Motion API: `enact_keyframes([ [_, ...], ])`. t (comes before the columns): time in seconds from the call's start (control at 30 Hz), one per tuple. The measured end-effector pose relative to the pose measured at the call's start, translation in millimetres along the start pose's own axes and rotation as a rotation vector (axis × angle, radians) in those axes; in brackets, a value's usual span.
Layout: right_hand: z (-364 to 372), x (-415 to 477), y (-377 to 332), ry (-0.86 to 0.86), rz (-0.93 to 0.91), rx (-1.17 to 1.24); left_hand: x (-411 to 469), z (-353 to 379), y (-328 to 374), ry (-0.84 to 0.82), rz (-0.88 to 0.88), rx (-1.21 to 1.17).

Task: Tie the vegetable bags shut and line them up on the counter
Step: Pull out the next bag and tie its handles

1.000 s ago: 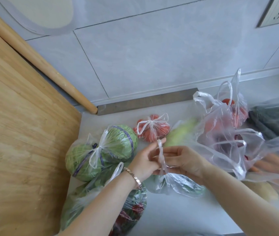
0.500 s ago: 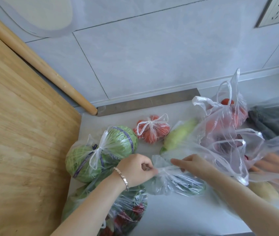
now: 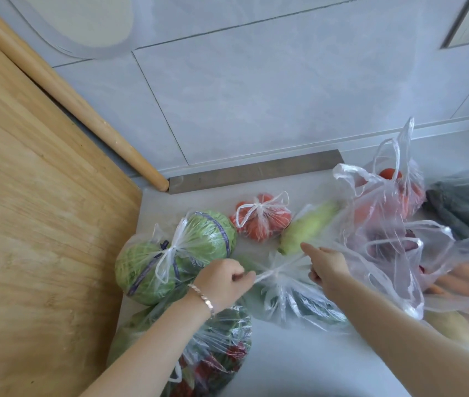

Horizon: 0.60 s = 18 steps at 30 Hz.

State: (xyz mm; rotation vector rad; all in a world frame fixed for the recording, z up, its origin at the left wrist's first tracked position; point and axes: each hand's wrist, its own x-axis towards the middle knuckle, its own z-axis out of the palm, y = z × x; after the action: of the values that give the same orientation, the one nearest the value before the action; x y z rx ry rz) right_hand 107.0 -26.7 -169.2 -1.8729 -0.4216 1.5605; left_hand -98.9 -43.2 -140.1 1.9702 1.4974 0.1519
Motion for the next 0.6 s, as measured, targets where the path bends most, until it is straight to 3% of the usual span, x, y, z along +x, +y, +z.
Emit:
enact_keyframes([
  [0.07, 4, -1, 3, -0.038, -0.056, -0.042, 4, 2, 10, 0.005, -0.076, 0.219],
  [0.13, 3, -3, 2, -0.055, -0.106, -0.101, 8, 10, 21, -0.049, 0.019, 0.353],
  [0.3, -7, -18, -11, -0.020, -0.287, -0.325, 30, 26, 37, -0.331, 0.054, 0.538],
  [0.43, -9, -42, -21, -0.146, -0.335, -0.665, 41, 28, 29, -0.507, -0.055, 0.686],
  [0.53, -14, -69, -44, -0.150, -0.560, -0.743, 48, 18, 31, -0.561, -0.049, 0.551],
  [0.6, -23, -87, -71, -0.082, -0.746, -0.693, 54, 4, 46, -0.495, -0.027, 0.370],
])
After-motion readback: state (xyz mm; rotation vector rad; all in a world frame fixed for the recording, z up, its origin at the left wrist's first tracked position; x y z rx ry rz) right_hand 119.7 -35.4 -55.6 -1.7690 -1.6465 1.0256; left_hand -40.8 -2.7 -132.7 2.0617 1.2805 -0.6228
